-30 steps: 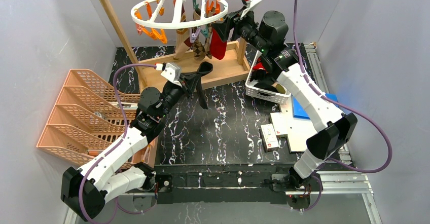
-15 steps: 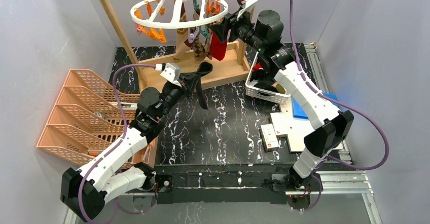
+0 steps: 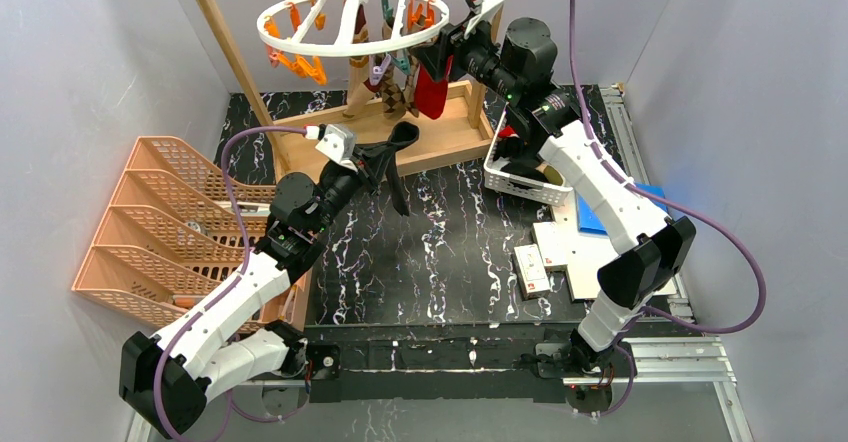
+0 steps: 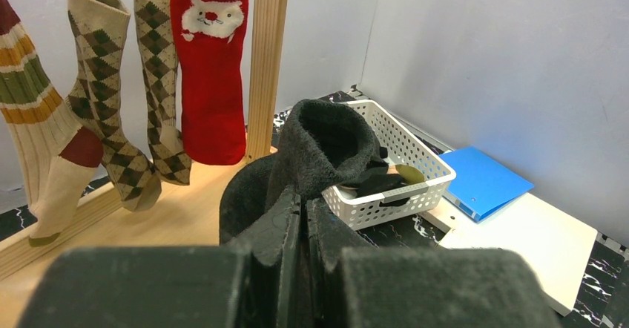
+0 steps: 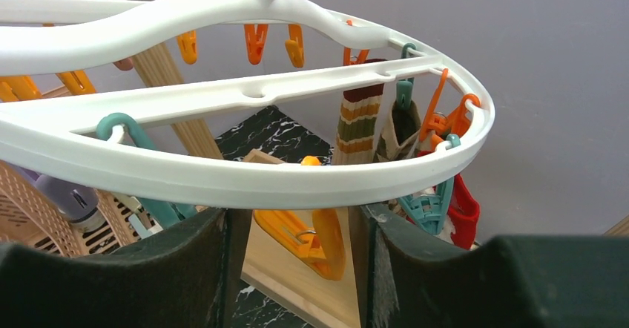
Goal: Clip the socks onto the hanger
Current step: Open the clamp at the hanger.
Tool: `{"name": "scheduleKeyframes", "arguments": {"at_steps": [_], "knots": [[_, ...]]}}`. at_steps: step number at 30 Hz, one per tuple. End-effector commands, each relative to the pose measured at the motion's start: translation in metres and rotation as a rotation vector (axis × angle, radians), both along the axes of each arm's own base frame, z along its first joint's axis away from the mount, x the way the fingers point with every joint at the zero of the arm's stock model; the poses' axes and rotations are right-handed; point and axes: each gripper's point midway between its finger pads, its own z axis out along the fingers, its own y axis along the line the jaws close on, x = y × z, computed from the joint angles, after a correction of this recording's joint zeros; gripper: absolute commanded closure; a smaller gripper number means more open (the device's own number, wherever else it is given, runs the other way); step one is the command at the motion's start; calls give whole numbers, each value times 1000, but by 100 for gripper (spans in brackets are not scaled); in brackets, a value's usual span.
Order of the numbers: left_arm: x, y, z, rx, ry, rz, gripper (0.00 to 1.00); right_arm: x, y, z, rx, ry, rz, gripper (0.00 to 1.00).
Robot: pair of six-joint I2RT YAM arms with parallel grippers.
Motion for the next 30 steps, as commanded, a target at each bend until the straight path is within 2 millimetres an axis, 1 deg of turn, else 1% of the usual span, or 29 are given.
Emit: {"name": "scheduleKeyframes", "arguments": {"at_steps": [1,9,13,16,17,21,26,30], "knots": [[-6,3,12,-19,-40,0,100,-5,-3,30,39,-64,-9,46],[-5,3,13,-20,-43,0,100,-4,-3,29,36,-63,-9,63],[-3,2,15,-22,-47,2,100,-6,-2,30,38,-63,2,77],[-1,1,19,-34,-53,4,100,-8,0,32,48,-58,14,91],[0,1,21,-39,-53,6,100,-9,0,33,54,-53,15,98],[8,-3,30,-77,-56,12,100,-11,1,34,85,-23,22,99],[19,-9,42,-131,-61,18,100,-14,7,37,142,20,38,99],[28,-9,53,-182,-69,38,100,-19,12,42,184,29,44,99]]}}
